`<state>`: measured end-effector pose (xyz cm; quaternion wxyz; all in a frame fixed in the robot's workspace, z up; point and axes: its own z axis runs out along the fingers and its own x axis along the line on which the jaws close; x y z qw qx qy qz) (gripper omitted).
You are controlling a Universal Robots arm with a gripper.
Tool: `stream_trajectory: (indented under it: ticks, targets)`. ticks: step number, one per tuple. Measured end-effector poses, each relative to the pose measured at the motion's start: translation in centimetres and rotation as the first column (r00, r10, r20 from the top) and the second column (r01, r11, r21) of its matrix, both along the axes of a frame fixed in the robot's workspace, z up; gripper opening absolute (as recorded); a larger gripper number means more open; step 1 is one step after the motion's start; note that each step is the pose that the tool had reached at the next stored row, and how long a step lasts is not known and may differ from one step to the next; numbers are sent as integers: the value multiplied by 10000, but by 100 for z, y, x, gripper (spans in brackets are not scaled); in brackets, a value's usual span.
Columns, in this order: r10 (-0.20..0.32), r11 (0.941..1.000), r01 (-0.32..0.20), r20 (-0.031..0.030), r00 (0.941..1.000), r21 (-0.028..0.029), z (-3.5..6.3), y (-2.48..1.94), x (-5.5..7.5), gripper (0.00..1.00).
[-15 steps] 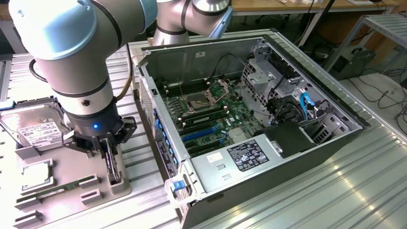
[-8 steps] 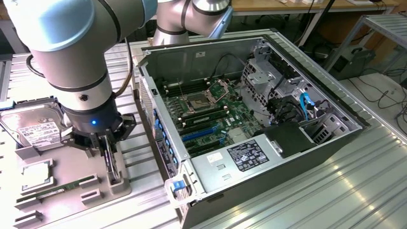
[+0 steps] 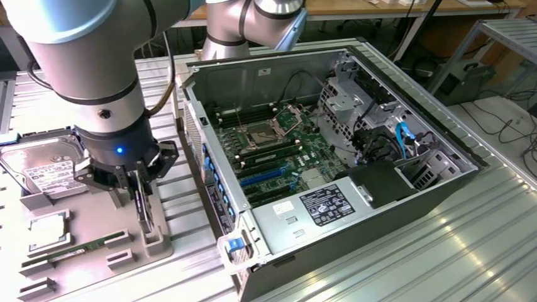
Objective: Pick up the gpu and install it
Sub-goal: 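Pick up the gpu and move the gpu toward the slot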
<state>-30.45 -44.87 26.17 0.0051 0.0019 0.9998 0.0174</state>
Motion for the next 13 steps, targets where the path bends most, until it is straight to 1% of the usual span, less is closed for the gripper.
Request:
stream_trajectory:
  ticks: [2, 3, 13]
  targets:
    - [0, 10000, 0, 0, 10000, 0, 45, 0, 0, 27]
    - [0, 10000, 0, 1, 10000, 1, 86, 0, 0, 27]
    - [0, 10000, 0, 1, 10000, 0, 322, 0, 0, 27]
